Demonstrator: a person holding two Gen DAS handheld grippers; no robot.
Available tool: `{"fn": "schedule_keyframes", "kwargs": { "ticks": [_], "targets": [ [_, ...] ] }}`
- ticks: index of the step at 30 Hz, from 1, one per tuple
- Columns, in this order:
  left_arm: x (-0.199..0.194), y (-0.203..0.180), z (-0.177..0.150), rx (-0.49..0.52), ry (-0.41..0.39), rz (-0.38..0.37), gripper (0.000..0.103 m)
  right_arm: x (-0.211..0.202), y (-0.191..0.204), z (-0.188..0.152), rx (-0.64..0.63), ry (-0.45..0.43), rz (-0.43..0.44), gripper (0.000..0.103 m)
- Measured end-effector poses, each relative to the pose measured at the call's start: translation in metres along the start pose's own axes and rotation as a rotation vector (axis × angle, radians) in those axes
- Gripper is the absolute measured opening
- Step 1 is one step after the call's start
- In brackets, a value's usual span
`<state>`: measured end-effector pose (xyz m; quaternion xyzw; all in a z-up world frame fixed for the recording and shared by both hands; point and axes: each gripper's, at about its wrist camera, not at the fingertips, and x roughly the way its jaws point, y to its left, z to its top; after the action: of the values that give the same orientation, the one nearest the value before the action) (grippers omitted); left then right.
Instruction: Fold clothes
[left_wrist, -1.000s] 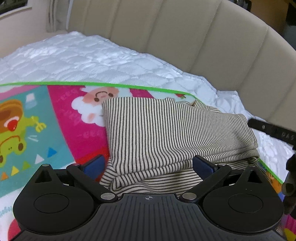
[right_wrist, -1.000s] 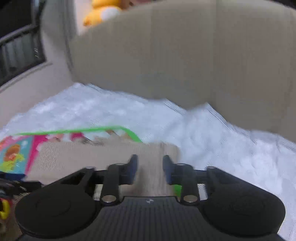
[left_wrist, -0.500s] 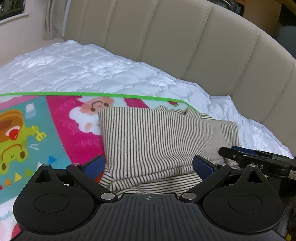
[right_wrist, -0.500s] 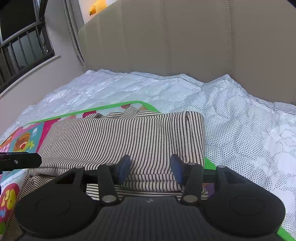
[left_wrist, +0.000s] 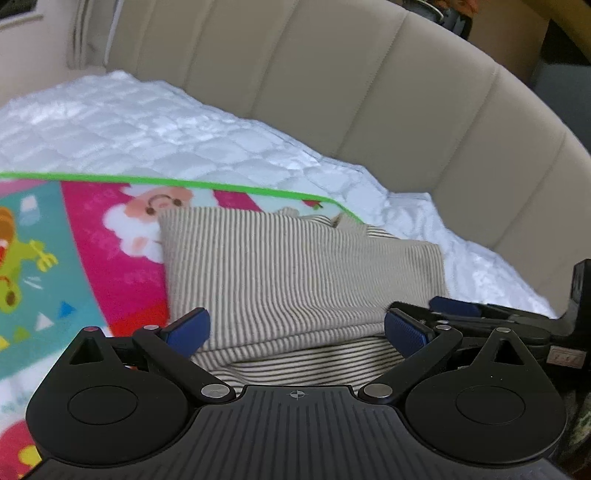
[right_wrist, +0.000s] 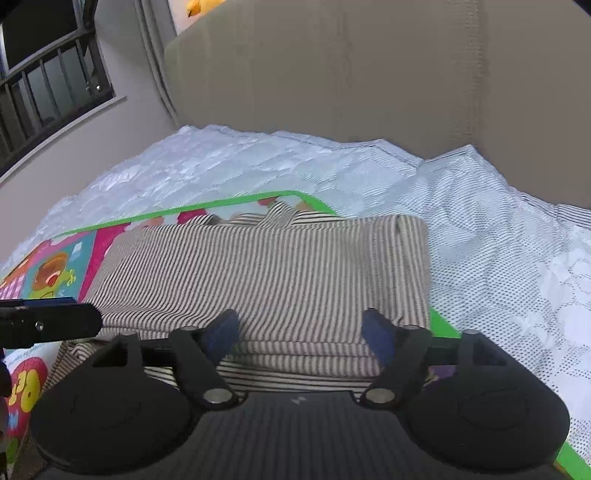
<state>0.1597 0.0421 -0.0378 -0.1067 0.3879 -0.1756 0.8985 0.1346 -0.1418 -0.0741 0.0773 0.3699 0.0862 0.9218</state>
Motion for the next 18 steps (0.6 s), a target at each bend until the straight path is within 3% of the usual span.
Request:
{"fn": "schedule_keyframes", "kwargs": {
  "ticks": [8,18],
  "targets": [
    [0.012,0.005,-0.007,-0.005,0.036,-0.001,0.103,-0.001,0.006,-0.002,0.031,0.023,0.054,0.102],
    [0.014,0.013,-0.009,-0.037,0.049,-0.022,0.103,0.000,0.012,-0.004,0.011,0.030,0.049,0.103]
  ]
}}
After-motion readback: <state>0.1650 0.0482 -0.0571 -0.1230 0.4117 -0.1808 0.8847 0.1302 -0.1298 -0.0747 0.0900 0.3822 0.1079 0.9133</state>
